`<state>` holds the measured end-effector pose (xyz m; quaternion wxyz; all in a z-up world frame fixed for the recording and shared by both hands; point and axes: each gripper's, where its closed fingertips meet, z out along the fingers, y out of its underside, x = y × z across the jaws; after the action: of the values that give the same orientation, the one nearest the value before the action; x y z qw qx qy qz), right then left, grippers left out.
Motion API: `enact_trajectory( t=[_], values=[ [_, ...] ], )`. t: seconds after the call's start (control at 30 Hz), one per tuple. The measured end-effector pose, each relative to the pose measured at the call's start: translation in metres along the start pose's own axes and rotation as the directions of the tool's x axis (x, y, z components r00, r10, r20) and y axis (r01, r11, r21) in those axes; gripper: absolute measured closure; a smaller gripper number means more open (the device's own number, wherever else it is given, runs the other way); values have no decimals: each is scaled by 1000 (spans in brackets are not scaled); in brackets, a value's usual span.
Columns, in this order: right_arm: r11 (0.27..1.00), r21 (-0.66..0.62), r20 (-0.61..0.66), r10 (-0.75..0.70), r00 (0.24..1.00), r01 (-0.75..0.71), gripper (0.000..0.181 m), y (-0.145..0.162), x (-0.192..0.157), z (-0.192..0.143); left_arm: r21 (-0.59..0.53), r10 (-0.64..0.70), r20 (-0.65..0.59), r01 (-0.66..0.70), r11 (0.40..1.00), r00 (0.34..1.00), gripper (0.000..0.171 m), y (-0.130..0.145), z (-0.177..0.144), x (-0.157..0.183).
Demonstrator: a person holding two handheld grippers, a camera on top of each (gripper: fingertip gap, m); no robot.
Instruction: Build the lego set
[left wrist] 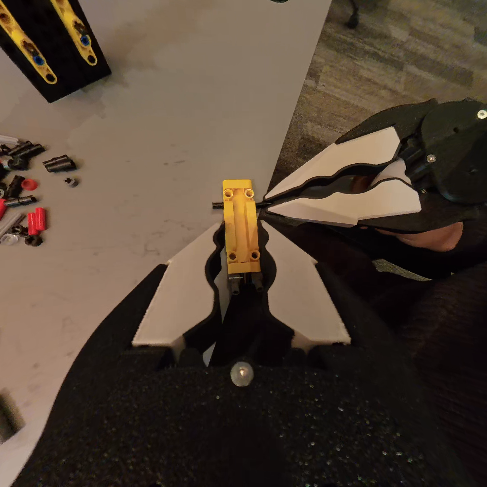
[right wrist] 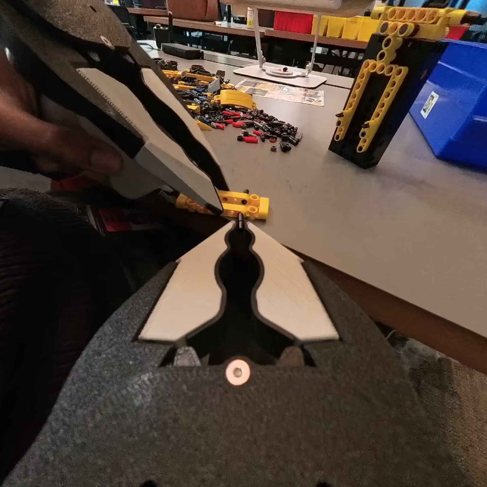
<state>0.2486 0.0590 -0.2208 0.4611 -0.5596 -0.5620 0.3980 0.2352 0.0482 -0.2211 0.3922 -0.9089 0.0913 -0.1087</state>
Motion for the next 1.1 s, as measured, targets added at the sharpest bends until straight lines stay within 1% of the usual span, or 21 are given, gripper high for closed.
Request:
enact_trajectory(
  t=[0.27, 0.4, 0.57, 0.8, 1.1],
  values=[
    [1000, 6, -8, 27, 1000, -27, 177, 0, 4, -3, -2, 35, 34, -35, 999, 999, 146, -4, 7, -1],
    [999, -10, -8, 33, 999, -33, 177, 0, 4, -2, 9, 22, 32, -22, 1000, 999, 147, -6, 7, -1],
    [999, -33, -24, 19, 1000, -20, 177, 1, 4, -1, 10, 19, 48, -20, 1000, 999, 148, -6, 8, -1],
    [994, -97, -58, -50, 997, 44, 177, 1, 2, -3, 5, 23, 75, -24, 1000, 997, 148, -5, 8, 3],
    [998, -56, -59, -45, 997, 42, 178, 1, -1, -6, 0, 16, 58, -16, 1000, 998, 148, -3, 7, 6]
  ],
)
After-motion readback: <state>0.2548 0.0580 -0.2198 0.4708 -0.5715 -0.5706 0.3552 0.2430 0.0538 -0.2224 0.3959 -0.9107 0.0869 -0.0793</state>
